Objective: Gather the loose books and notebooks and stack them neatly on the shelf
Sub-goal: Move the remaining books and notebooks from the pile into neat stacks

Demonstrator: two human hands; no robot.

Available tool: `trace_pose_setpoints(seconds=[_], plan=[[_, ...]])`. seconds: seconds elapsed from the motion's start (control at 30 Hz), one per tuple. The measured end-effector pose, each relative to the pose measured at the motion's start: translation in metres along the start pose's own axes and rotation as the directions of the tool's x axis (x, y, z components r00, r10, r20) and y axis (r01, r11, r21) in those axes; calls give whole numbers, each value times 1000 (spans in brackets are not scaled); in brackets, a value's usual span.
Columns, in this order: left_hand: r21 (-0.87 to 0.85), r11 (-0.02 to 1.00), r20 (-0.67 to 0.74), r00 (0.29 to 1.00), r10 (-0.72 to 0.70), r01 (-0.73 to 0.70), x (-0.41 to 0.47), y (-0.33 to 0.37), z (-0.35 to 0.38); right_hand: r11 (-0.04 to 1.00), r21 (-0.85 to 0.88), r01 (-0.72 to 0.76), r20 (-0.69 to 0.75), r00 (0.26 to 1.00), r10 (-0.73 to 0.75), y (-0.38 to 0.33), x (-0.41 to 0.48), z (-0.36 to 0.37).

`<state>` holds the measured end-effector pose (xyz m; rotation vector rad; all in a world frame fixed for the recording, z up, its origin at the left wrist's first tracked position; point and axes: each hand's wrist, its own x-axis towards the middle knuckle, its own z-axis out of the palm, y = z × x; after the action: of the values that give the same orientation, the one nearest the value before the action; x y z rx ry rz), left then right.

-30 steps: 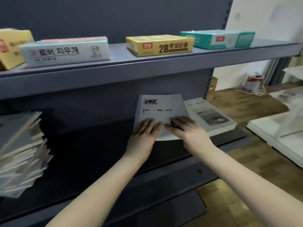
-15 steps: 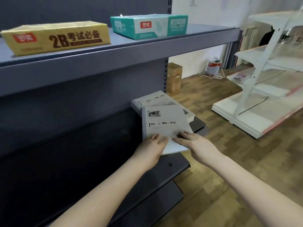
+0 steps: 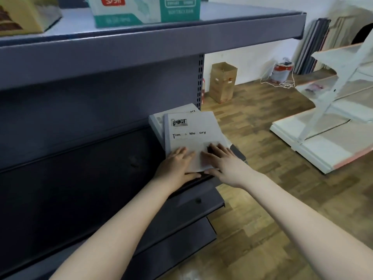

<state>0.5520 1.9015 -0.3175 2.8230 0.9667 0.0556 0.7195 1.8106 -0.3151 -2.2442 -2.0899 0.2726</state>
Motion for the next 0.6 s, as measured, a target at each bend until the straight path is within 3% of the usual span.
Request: trace_pose_setpoints(seconds=[0.4, 0.6], plan=[[13, 982, -210, 960, -184, 191, 26, 19, 27, 969, 144, 198, 18, 979, -203, 52, 53, -13], [89, 950, -183, 943, -279, 299, 36, 20, 29, 955, 115, 273, -1, 962, -275, 59, 65, -20]])
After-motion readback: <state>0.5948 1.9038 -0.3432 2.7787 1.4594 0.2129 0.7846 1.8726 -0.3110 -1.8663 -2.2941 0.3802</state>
